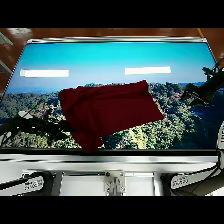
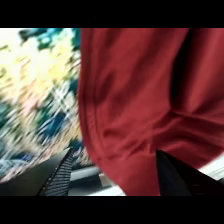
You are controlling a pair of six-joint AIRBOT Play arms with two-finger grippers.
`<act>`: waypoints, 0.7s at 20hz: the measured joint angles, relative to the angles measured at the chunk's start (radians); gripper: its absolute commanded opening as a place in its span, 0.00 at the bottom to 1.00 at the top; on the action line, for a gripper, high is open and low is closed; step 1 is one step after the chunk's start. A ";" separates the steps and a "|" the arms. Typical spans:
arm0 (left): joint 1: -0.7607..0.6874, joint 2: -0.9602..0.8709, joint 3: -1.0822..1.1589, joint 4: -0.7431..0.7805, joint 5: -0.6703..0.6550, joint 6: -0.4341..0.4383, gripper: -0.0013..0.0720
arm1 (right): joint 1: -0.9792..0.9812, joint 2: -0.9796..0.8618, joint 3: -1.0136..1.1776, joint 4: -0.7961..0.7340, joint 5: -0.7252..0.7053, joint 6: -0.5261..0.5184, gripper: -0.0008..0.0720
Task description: Fold the shirts.
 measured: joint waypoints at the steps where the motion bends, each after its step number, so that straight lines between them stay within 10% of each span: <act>1: -0.019 -0.012 -0.011 -0.014 0.012 0.003 0.84 | -0.003 0.000 -0.014 0.005 -0.008 -0.004 0.81; 5: -0.074 -0.051 -0.030 -0.057 0.025 0.007 0.76 | -0.008 0.000 -0.074 0.016 -0.028 -0.023 0.81; 7: -0.096 -0.066 -0.038 -0.064 0.053 0.010 0.24 | -0.009 0.000 -0.106 0.020 -0.046 -0.029 0.81; 9: -0.109 -0.071 -0.039 -0.074 0.082 0.010 0.08 | -0.010 0.000 -0.146 0.023 -0.061 -0.036 0.81; 14: -0.116 -0.041 -0.037 -0.093 0.098 0.036 0.07 | -0.011 0.000 -0.290 0.047 -0.161 -0.043 0.81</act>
